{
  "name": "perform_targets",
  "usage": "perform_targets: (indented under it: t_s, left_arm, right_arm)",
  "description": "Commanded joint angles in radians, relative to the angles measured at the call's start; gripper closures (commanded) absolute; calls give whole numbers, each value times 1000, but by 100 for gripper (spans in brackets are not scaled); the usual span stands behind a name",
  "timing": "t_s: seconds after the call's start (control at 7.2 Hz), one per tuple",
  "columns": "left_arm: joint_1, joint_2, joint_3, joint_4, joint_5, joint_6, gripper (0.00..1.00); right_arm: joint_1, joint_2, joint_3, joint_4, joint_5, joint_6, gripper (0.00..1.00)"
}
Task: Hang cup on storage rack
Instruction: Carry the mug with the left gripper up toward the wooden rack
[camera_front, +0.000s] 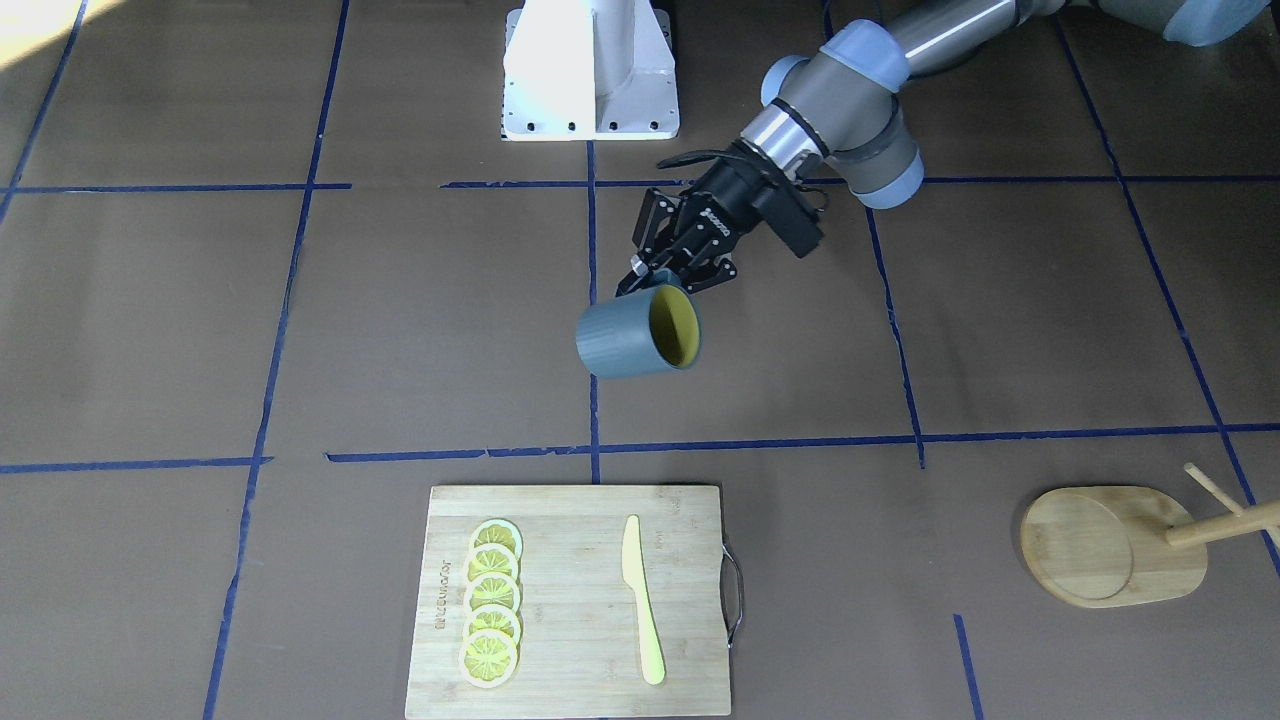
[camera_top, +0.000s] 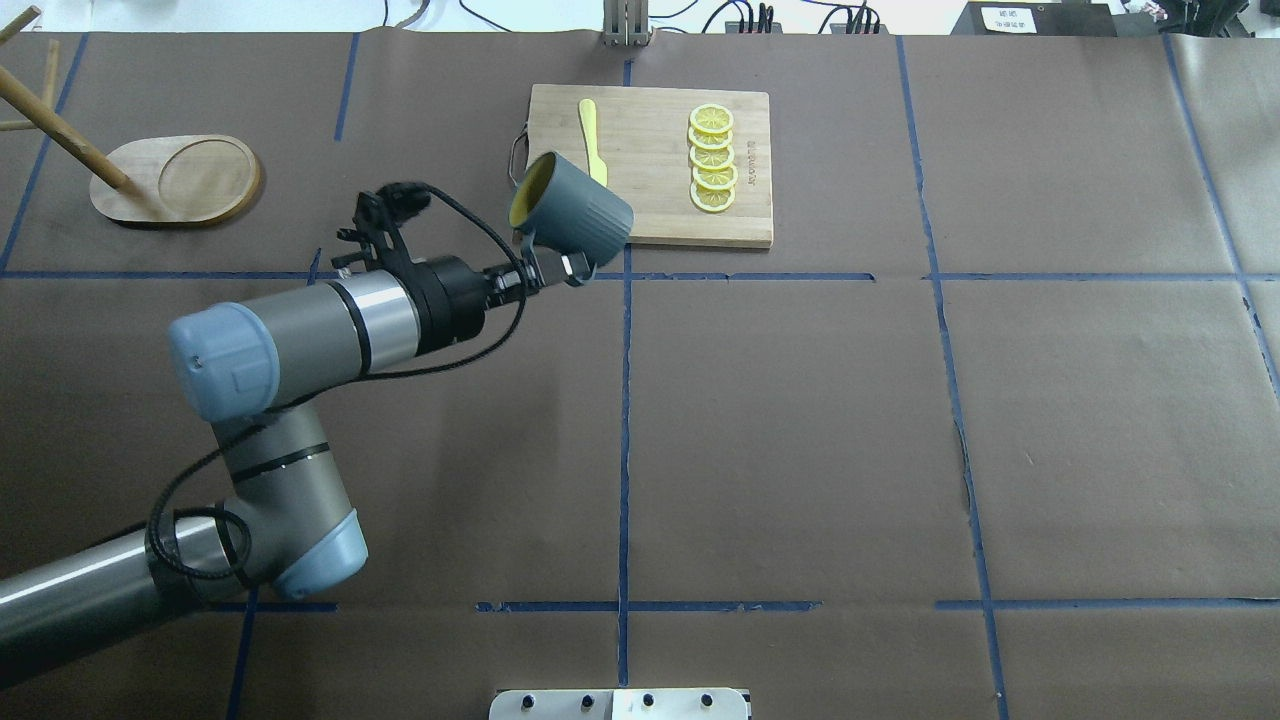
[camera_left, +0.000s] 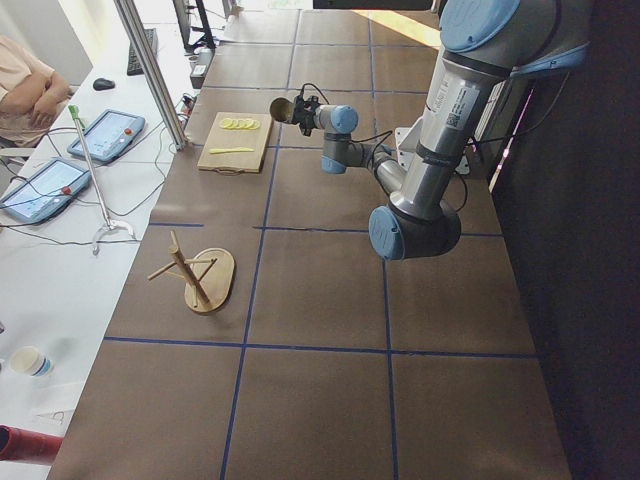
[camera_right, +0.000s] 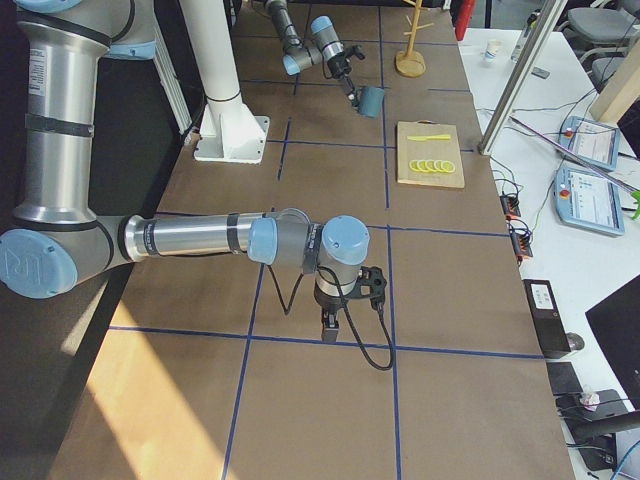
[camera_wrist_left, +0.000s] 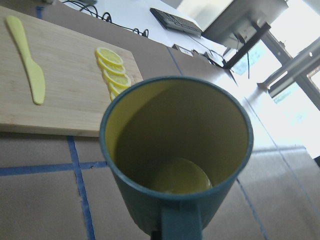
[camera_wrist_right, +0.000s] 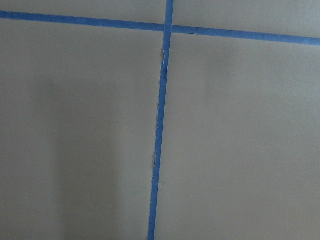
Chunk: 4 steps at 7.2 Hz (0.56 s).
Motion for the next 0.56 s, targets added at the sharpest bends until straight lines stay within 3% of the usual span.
perform_targets:
  t_s: [0.0,0.42]
  left_arm:
    - [-146,-1,1,-83,1,-462,100]
    - [-336,18,33,-173,2,-961,100]
  right_arm:
    - [0,0,1,0,0,-1,0]
    - [0,0,1,2,-2,-1,0]
